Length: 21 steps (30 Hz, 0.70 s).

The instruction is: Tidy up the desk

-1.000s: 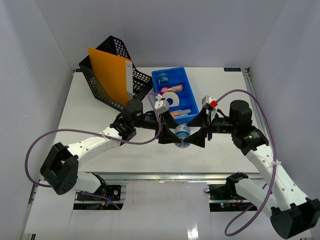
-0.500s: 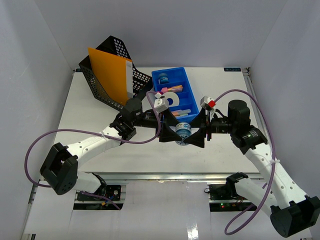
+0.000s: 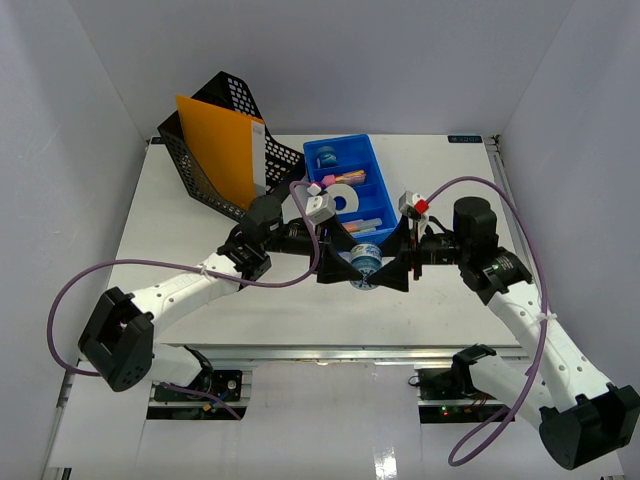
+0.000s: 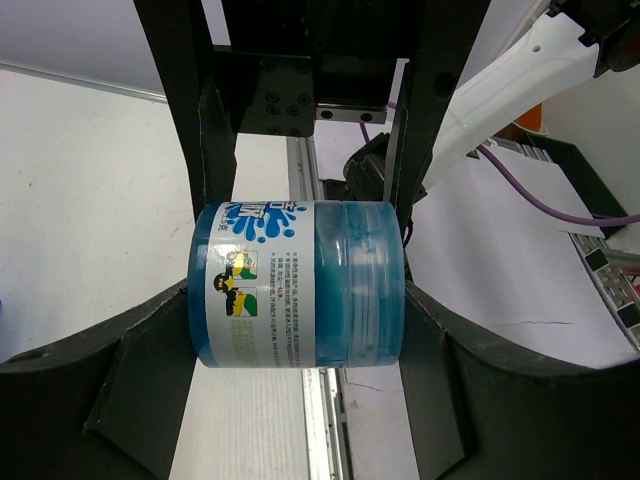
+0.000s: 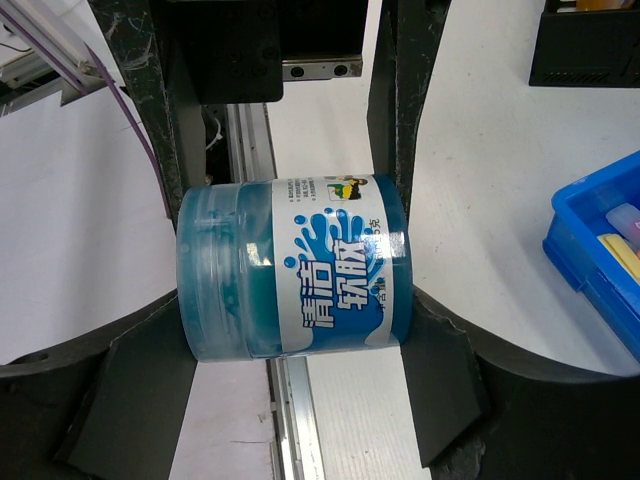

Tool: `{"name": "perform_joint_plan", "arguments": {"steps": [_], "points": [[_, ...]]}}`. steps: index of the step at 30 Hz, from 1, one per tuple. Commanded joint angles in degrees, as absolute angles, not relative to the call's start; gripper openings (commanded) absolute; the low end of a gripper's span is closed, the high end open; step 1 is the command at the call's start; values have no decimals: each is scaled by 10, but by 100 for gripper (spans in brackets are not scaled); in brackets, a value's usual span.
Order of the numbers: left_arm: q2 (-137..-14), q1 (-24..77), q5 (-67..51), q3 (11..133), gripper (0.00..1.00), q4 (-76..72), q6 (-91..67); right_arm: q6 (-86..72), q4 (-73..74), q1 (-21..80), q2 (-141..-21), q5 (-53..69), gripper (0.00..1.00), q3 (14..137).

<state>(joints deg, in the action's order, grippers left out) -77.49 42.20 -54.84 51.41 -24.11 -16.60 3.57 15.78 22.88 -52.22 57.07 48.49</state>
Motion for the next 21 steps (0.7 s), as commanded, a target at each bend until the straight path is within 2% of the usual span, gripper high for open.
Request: {"name": "perform_joint_plan", "arguments": {"steps": [1,3,6,7,9,16,21], "points": [[-746,421,-516,521,20,-271,-171,50,151,234,-523,623,8,516],[-735,421,-464,518,56,-260,-172,56,154,234,-523,619,8,519],[-714,420,-397,516,88,-242,-156,70,164,234,-524,595,8,526],[-708,420,-376,521,95,-232,-150,76,169,234,-526,584,8,531],[-699,416,-345,537,98,-206,-143,87,181,233,-532,560,8,542],[-647,409,-214,573,98,-126,-119,106,187,228,-570,490,8,571],[-574,409,-103,535,98,-39,-112,109,156,228,-645,369,8,624]]}}
